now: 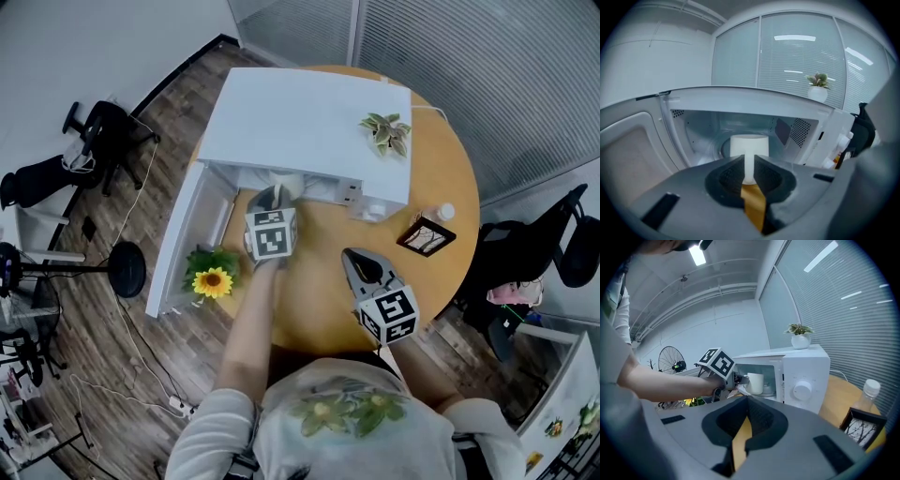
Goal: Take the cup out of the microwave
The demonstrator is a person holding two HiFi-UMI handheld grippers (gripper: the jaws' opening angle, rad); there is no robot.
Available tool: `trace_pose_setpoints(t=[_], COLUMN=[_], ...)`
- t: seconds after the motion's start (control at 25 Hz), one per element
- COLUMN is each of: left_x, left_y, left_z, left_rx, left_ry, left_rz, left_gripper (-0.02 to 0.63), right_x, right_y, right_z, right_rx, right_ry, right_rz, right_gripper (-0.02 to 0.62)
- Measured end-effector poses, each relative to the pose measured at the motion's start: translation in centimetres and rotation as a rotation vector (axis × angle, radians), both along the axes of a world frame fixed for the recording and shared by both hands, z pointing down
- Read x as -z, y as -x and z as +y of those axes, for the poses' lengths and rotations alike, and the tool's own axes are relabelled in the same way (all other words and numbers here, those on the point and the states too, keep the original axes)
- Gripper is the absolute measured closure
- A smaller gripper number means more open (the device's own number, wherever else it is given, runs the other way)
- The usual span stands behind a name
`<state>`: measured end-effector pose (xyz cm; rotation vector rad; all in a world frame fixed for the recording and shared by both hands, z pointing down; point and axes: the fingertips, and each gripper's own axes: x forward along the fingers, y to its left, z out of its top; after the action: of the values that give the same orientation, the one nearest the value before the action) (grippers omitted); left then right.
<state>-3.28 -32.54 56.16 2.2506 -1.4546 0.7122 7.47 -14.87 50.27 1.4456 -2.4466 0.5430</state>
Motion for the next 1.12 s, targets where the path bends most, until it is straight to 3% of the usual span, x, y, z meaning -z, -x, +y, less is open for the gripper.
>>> trace_pose_setpoints(t=[1.12], left_x=[5.8], left_y=[3.0], left_z=[7.7], left_rx=[0.043], left_ry=[-0.110], left_rz=[0.041], left_gripper=[0.558], right_x=[2.2], right_y=[1.9], right_z=[4.4], right_rx=[0.041], right_ry=[-0.060], right_rz=[0.006], right_gripper=[0.578])
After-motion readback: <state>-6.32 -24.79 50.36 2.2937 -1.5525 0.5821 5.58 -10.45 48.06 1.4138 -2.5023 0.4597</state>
